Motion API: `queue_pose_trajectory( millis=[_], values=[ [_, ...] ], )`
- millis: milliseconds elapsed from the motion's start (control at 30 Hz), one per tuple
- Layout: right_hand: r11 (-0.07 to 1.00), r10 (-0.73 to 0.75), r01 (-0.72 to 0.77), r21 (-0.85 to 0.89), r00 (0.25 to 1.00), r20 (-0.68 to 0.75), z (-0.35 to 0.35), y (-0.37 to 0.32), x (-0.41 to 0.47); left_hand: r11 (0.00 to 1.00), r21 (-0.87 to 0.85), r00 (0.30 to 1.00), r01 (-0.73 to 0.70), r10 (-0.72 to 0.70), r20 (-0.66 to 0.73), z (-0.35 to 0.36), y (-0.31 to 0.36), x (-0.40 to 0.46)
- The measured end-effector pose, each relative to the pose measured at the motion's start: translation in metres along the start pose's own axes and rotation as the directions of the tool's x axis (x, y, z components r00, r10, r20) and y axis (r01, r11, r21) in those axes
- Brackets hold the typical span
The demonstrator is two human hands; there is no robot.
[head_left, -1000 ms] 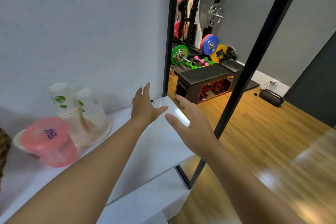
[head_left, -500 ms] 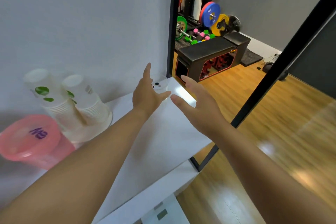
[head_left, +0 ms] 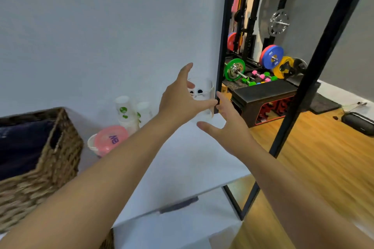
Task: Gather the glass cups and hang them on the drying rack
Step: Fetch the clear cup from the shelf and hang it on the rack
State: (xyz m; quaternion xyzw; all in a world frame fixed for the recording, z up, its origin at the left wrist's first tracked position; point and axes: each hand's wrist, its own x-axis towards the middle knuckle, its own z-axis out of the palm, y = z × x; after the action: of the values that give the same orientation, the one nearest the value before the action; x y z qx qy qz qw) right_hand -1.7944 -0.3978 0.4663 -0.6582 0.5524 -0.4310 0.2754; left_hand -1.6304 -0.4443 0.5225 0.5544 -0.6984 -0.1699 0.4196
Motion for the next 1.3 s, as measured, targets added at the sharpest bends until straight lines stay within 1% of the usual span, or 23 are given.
queue_pose_trajectory(
  millis=[100, 267, 367, 533, 633, 733, 800, 900, 967, 1133, 1300],
  values=[
    [0.988, -0.124, 0.121, 0.094, 0.992, 0.025, 0.001, -0.037, -0.015, 0.999, 0.050, 0.999, 0.005, -0.003, -0.047, -0.040, 0.036, -0.031],
    [0.933, -0.241, 0.206, 0.296, 0.967, 0.085, 0.012, -0.106, -0.051, 0.993, 0.081, 0.989, 0.085, -0.074, -0.132, -0.110, 0.079, -0.089],
    [0.888, -0.306, 0.223, 0.402, 0.940, 0.154, 0.027, -0.146, -0.079, 0.986, 0.095, 0.977, 0.137, -0.118, -0.179, -0.156, 0.095, -0.129],
    [0.807, -0.401, 0.235, 0.542, 0.891, 0.210, 0.061, -0.212, -0.128, 0.974, 0.111, 0.961, 0.196, -0.168, -0.219, -0.244, 0.112, -0.198],
    [0.773, -0.454, 0.240, 0.588, 0.856, 0.247, 0.086, -0.248, -0.155, 0.969, 0.127, 0.940, 0.210, -0.164, -0.300, -0.301, 0.116, -0.242],
    [0.739, -0.510, 0.247, 0.627, 0.813, 0.281, 0.117, -0.284, -0.178, 0.955, 0.179, 0.895, 0.236, -0.143, -0.422, -0.356, 0.112, -0.290],
    [0.721, -0.527, 0.223, 0.656, 0.791, 0.311, 0.142, -0.308, -0.194, 0.953, 0.148, 0.854, 0.266, -0.161, -0.495, -0.393, 0.105, -0.325],
    [0.700, -0.569, 0.221, 0.679, 0.747, 0.344, 0.185, -0.346, -0.222, 0.947, 0.075, 0.765, 0.314, -0.206, -0.610, -0.450, 0.087, -0.384],
    [0.676, -0.605, 0.216, 0.705, 0.708, 0.364, 0.216, -0.373, -0.247, 0.929, 0.075, 0.704, 0.363, -0.221, -0.675, -0.490, 0.074, -0.427],
    [0.640, -0.659, 0.197, 0.742, 0.638, 0.399, 0.292, -0.444, -0.322, 0.866, 0.069, 0.596, 0.496, -0.281, -0.753, -0.582, 0.032, -0.538],
    [0.637, -0.660, 0.151, 0.756, 0.613, 0.434, 0.372, -0.492, -0.399, 0.795, 0.060, 0.531, 0.603, -0.344, -0.775, -0.651, -0.012, -0.640]
  ],
)
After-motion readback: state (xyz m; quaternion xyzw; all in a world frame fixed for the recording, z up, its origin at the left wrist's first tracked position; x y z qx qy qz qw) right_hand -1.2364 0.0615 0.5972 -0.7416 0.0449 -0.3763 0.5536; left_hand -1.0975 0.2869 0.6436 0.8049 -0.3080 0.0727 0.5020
